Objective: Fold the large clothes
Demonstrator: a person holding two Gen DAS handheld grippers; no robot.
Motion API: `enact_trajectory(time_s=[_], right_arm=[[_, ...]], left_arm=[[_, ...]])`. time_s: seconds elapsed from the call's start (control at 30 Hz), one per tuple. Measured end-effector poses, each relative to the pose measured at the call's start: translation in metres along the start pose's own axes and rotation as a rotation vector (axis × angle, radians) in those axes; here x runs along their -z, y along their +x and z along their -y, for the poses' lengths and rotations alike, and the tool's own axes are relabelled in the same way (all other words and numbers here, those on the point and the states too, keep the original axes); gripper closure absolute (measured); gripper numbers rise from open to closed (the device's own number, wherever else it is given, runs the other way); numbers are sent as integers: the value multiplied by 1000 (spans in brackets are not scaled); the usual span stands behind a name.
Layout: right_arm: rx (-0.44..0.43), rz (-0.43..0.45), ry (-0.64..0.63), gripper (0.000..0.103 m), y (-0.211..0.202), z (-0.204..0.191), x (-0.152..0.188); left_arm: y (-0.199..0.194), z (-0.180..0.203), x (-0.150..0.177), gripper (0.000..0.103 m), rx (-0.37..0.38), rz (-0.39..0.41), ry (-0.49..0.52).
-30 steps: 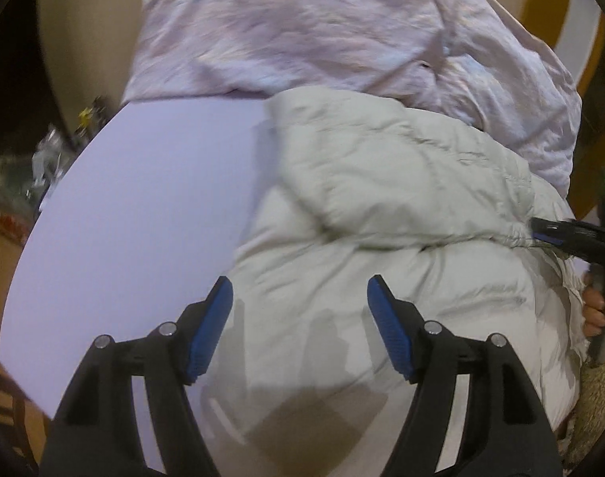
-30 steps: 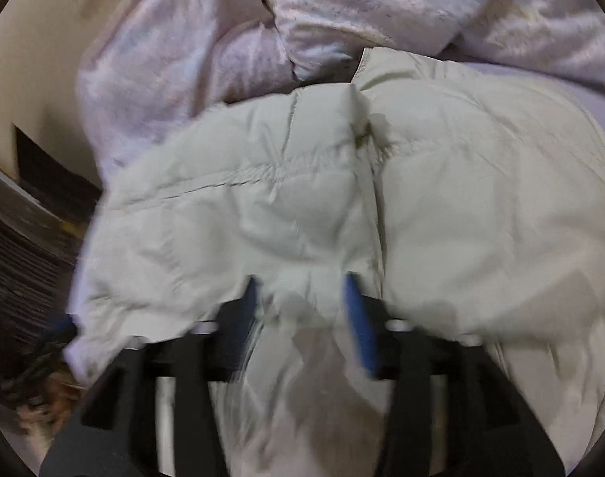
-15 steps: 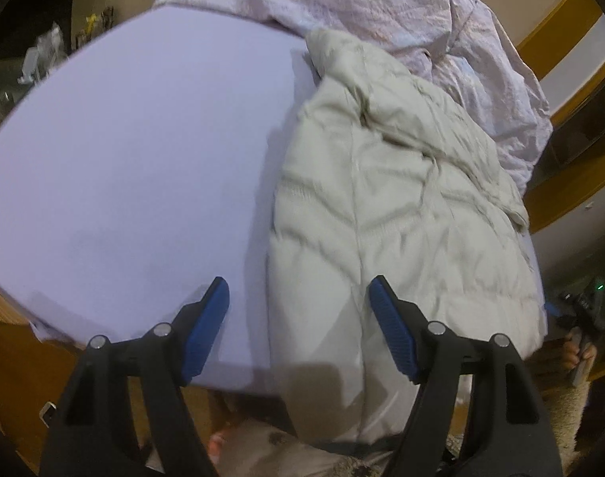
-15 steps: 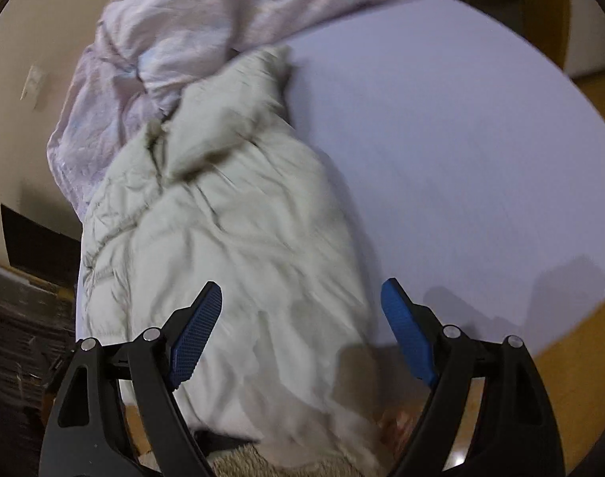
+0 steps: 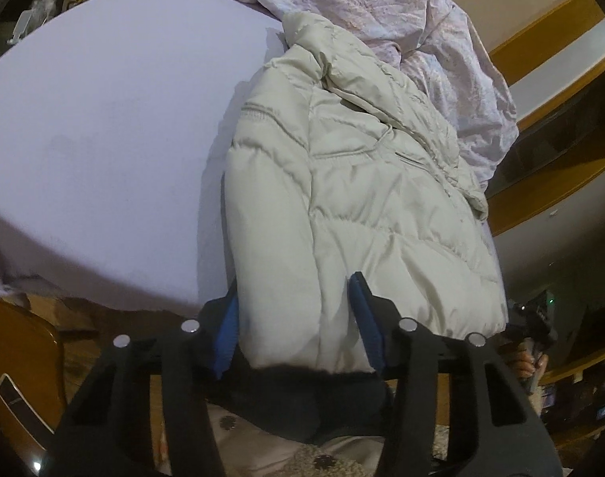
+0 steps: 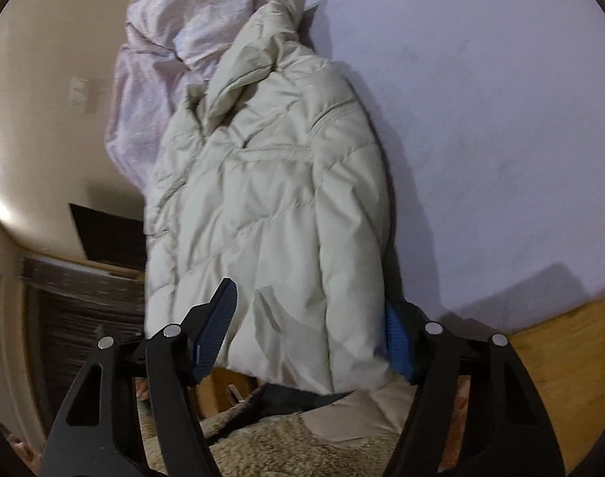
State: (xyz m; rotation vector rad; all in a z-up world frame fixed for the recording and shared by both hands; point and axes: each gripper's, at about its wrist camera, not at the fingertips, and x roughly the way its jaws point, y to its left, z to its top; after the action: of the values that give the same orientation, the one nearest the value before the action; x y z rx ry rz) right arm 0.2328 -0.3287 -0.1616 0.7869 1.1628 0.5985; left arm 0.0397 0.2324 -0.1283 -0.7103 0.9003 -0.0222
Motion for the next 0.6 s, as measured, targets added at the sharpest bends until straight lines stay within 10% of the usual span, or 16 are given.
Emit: enact_trajectory(time_s=[0.3, 0.6], right_arm=[[-109, 17, 13, 38, 0, 9, 17], [-21, 120, -67, 81, -11, -21, 15]], left_arm=[[1, -1, 8, 60, 61, 8, -45], [-17, 22, 2, 86, 22, 92, 19]])
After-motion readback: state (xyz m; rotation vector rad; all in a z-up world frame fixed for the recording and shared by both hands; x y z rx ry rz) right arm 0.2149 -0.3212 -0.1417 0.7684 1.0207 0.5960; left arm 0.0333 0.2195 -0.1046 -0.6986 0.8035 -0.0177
